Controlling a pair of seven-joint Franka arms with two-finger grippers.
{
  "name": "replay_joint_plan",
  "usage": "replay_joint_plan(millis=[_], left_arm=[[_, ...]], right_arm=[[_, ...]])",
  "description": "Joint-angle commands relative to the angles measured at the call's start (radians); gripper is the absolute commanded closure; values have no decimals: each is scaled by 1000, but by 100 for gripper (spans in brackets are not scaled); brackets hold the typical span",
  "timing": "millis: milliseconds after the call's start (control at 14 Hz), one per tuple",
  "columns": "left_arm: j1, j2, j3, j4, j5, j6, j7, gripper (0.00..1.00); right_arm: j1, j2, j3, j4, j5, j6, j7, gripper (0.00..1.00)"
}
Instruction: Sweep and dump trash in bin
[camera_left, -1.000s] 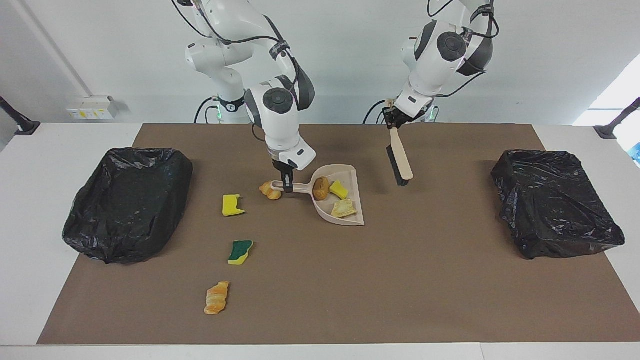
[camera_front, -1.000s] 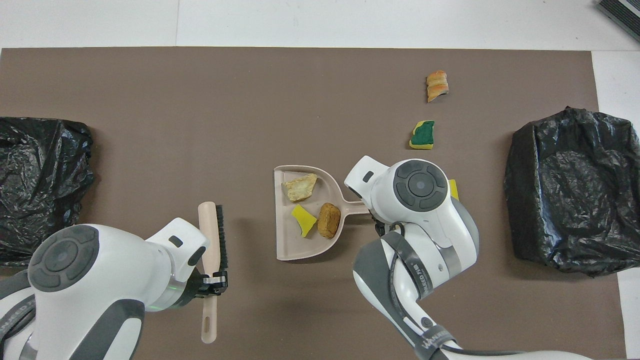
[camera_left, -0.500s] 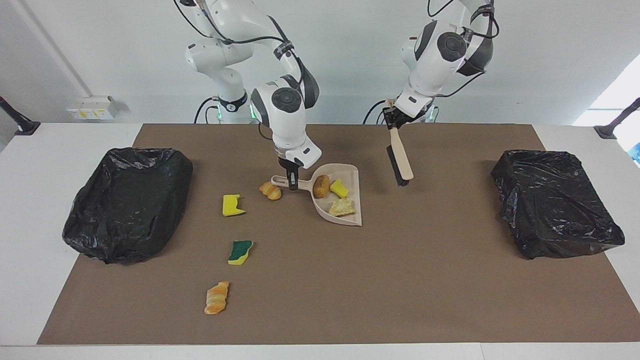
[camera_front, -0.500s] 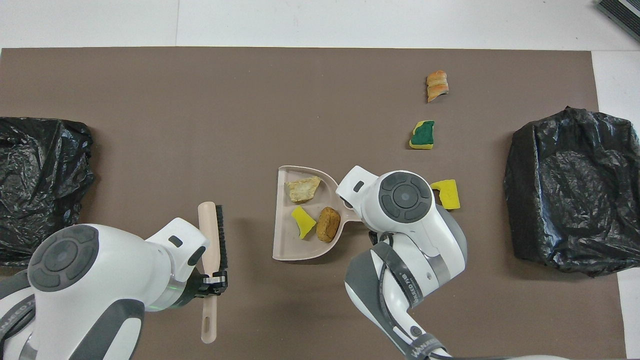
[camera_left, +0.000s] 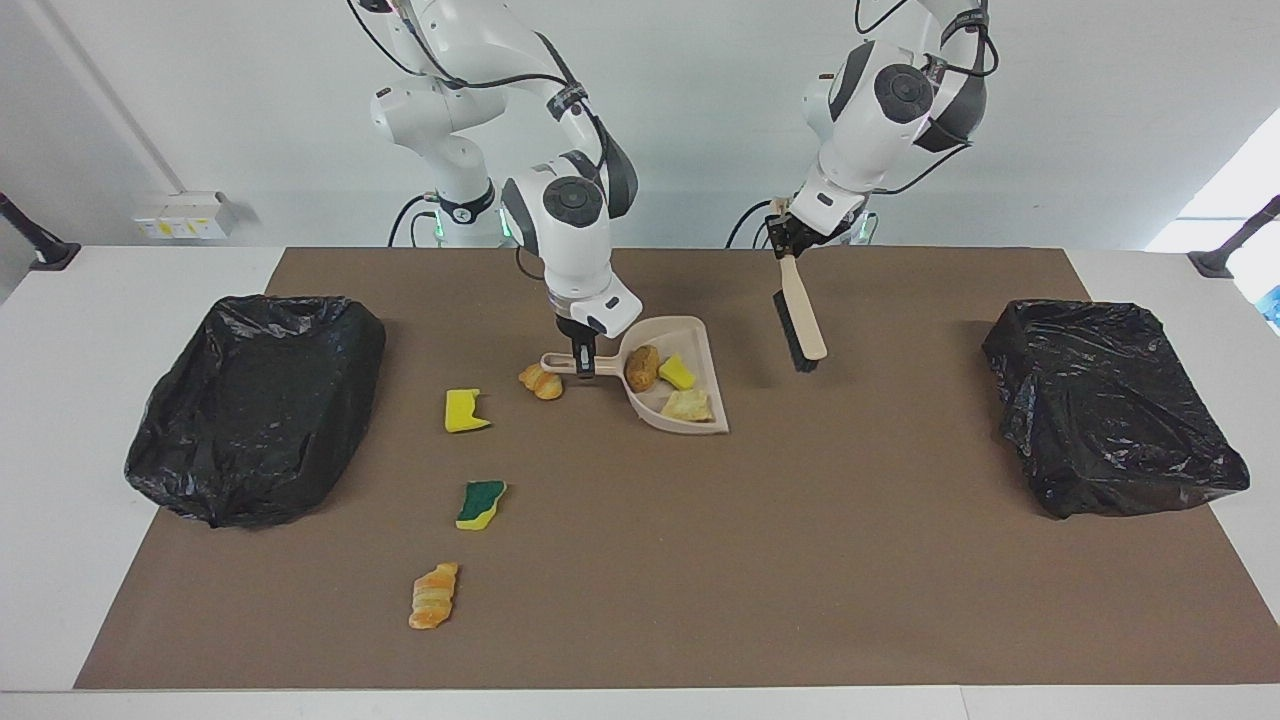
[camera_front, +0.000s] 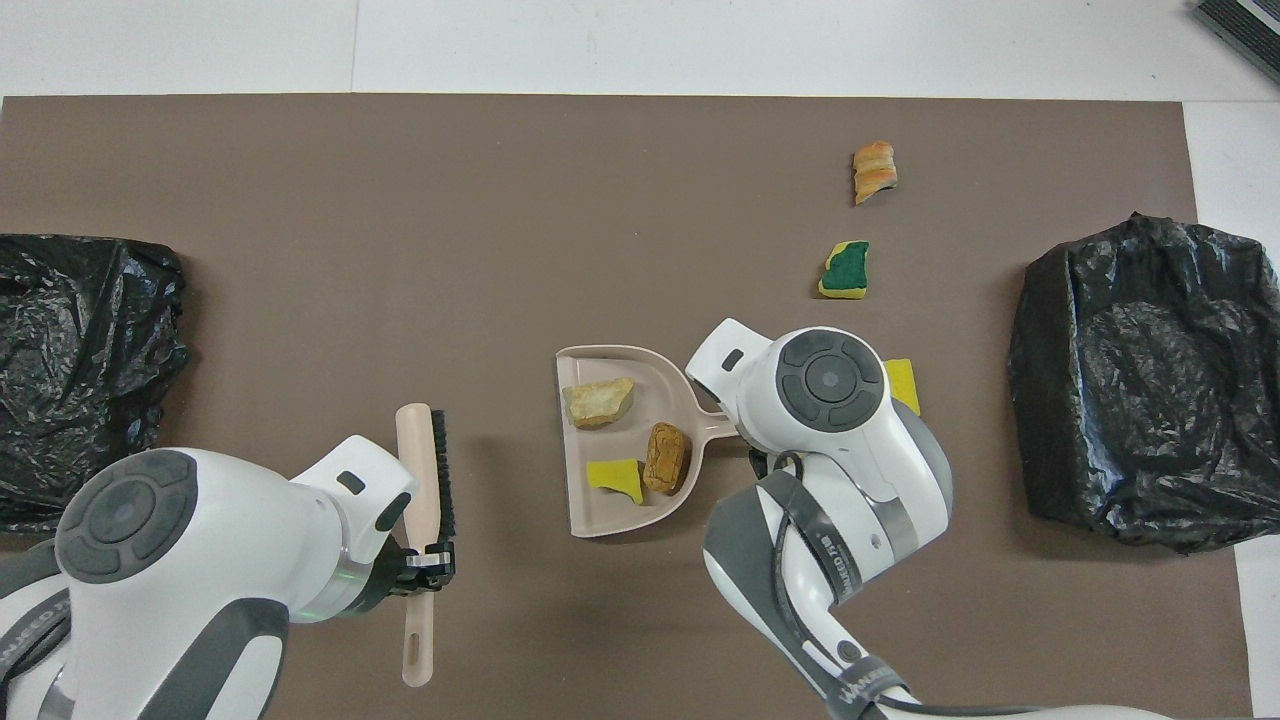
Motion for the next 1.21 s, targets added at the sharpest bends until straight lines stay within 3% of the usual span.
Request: replay_joint_plan(millis=[0,357,643,857,1143], left_arm=[[-1,-29,1,-25,14,19,-8,100],[-51,4,-2,-46,14,133,-49,100],[-134,32,-17,-83,14,231,-109,100],[-211,104,-48,-92,22,341,-256,100],[-295,153,-48,-97,23,376,-290,100]], right_arm=[[-41,-38,7,3,44,-29,-42,100],[-121,-68,6,22,222,-62,-171,100],[-256,-71,6,159,221,-293,-323,100],[-348,-74,-6,254,201,-438,-429,100],[-486,-110,-8,291,170,-516,-584,100]])
